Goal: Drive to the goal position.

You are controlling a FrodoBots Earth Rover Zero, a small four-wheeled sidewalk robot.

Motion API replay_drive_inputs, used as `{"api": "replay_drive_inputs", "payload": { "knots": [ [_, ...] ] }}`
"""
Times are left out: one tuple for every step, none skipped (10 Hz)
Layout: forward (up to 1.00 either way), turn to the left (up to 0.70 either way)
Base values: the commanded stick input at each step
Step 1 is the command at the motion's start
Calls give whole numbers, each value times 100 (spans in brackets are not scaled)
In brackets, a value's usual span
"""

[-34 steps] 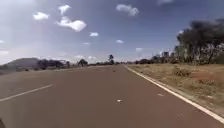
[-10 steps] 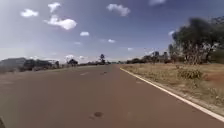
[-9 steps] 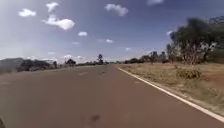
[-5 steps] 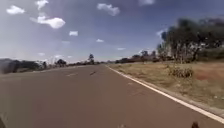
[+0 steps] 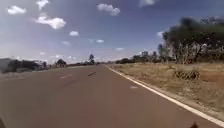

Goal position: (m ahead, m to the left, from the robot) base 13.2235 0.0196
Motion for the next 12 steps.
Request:
{"api": "replay_drive_inputs", "payload": {
  "knots": [
    [85, 1],
    [85, 1],
    [85, 1],
    [85, 1],
    [85, 1],
    [85, 1],
    [85, 1],
    [85, 1],
    [85, 1],
    [85, 1],
    [85, 1],
    [85, 1]
  ]
}}
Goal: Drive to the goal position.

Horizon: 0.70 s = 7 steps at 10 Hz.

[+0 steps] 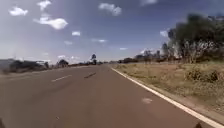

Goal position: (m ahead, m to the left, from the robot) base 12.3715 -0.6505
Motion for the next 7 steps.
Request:
{"api": "replay_drive_inputs", "payload": {
  "knots": [
    [85, 1],
    [85, 1],
    [85, 1],
    [85, 1],
    [85, 1],
    [85, 16],
    [85, 29]
  ]
}}
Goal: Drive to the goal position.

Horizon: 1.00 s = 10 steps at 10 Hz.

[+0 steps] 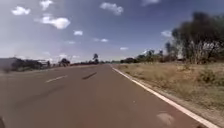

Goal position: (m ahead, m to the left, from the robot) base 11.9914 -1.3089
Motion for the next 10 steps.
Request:
{"api": "replay_drive_inputs", "payload": {
  "knots": [
    [85, 35],
    [85, 1],
    [85, 1],
    [85, 1],
    [85, 1],
    [85, 17],
    [85, 34],
    [85, 35],
    [85, 35],
    [85, 17]
  ]
}}
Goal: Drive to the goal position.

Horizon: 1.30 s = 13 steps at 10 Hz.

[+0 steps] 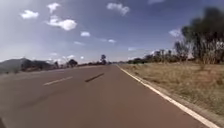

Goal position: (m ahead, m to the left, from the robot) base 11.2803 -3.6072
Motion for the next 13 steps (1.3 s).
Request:
{"api": "replay_drive_inputs", "payload": {
  "knots": [
    [85, 1],
    [85, 1],
    [85, 1],
    [85, 1],
    [85, 1],
    [85, 1],
    [85, 1],
    [85, -1],
    [85, -7],
    [85, -11],
    [85, -13],
    [85, -27],
    [85, -33]
  ]
}}
